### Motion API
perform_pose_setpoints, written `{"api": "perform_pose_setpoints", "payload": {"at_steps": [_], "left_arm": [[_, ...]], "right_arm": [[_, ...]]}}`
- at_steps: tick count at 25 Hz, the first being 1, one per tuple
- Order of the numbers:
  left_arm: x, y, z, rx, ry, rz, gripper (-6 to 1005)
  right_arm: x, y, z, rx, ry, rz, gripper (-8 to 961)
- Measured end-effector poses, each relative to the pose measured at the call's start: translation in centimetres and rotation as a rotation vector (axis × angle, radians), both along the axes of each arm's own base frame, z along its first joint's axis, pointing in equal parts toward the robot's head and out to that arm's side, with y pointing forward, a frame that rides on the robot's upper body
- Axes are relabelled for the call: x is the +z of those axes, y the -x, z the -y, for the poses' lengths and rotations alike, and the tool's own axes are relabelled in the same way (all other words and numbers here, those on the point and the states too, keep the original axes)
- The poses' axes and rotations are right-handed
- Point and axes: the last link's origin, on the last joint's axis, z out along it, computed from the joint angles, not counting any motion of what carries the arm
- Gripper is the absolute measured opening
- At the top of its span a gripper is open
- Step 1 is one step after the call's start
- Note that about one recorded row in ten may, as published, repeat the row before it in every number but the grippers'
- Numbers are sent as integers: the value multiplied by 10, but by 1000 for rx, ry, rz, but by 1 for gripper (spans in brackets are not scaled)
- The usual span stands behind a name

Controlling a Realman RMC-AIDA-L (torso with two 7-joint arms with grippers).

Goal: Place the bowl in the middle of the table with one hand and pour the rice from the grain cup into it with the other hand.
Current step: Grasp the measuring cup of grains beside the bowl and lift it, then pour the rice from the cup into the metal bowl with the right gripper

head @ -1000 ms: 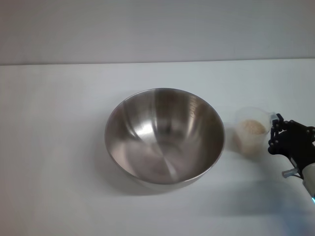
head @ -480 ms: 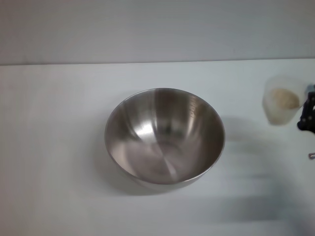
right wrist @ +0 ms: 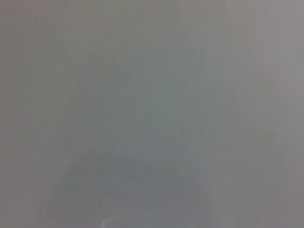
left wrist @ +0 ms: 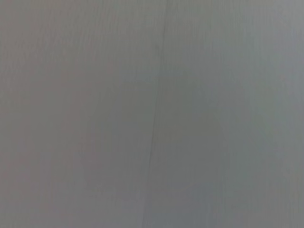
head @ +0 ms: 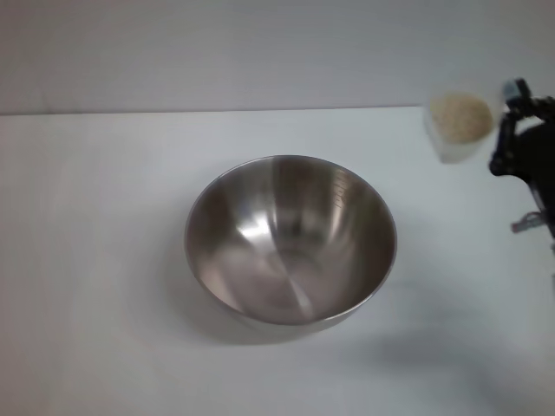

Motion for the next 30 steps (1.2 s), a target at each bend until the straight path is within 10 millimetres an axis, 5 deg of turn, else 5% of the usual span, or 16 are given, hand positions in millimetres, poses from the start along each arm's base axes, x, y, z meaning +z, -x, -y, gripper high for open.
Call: {"api": "perform_pose_setpoints", "payload": {"at_steps": [5,24,30], "left_arm": [[0,-1,-1,-4,0,1,434],[2,-2,2,-14,-11,8,434],[1,-3,2,-18,-7,7,434]], "right_arm": [[-13,27,-8,104,-17,167,14],[-47,55,-16,189,-148,693,14],[-42,60,-14,206,-259,785,14]]}}
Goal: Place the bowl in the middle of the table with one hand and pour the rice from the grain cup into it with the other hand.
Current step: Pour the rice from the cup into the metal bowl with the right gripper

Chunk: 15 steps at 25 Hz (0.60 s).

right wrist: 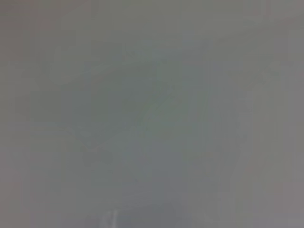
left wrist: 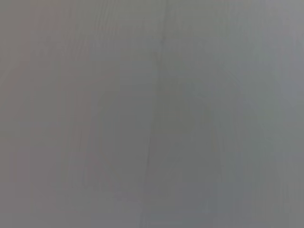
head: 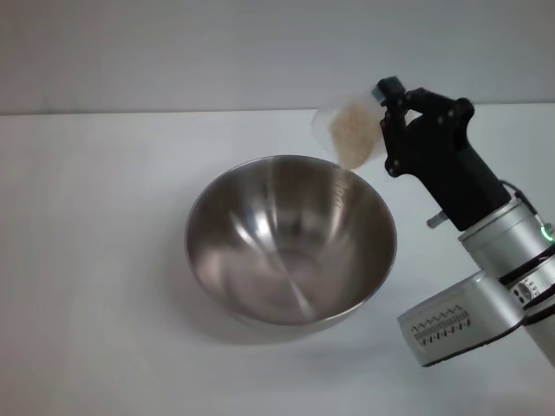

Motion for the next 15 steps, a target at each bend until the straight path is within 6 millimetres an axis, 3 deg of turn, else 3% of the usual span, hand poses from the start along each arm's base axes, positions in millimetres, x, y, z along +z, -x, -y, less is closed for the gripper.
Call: {"api": "perform_pose_setpoints", "payload": {"at_steps": [15], "left_arm": [[0,-4,2,-17,-3,4,434]], "right_arm": [[2,13,0,123,-180,230,13]]}}
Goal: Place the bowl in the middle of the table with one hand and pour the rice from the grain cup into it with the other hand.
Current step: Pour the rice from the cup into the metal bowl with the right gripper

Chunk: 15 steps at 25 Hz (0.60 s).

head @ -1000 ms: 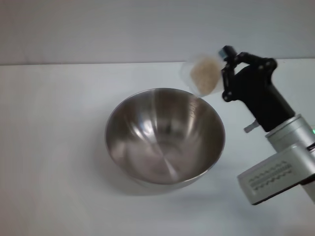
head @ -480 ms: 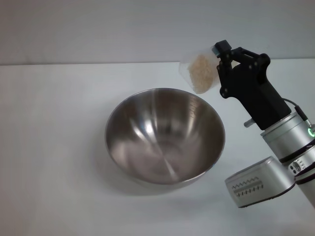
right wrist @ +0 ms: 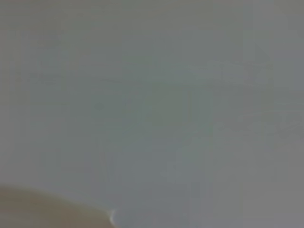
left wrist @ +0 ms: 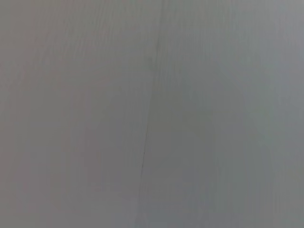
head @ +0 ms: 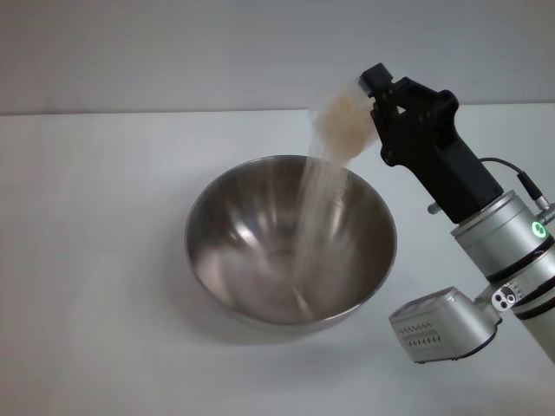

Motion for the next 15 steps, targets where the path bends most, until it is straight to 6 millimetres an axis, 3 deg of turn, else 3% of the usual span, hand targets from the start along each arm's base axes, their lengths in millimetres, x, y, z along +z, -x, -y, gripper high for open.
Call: {"api": "perform_pose_setpoints", "payload": {"at_steps": [15], "left_arm": [[-1,-2,0,-7,5,0,434]], "right_arm": [[-2,3,-5,64,-18,117,13]]}}
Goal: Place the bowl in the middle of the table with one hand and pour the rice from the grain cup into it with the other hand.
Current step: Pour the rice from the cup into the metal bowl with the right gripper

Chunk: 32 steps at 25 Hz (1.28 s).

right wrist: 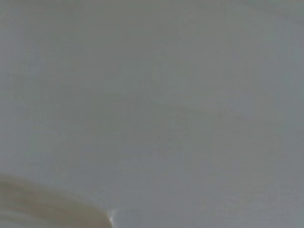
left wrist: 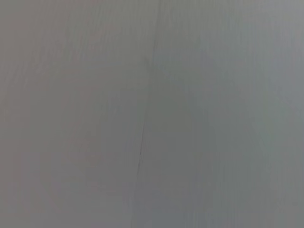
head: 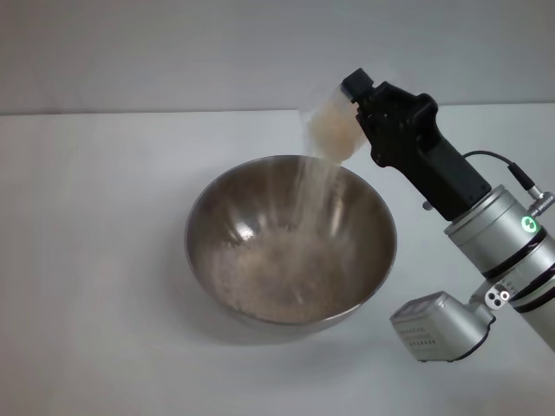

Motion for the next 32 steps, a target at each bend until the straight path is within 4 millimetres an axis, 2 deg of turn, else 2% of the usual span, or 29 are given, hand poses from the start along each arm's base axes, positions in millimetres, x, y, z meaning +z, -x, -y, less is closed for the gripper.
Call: {"api": "perform_pose_setpoints", "payload": {"at_steps": [32], "left_arm": [[-1,1,-1,-3,29,75,435]], "right_arm": [[-5,-1,1,163,-70,272,12]]}}
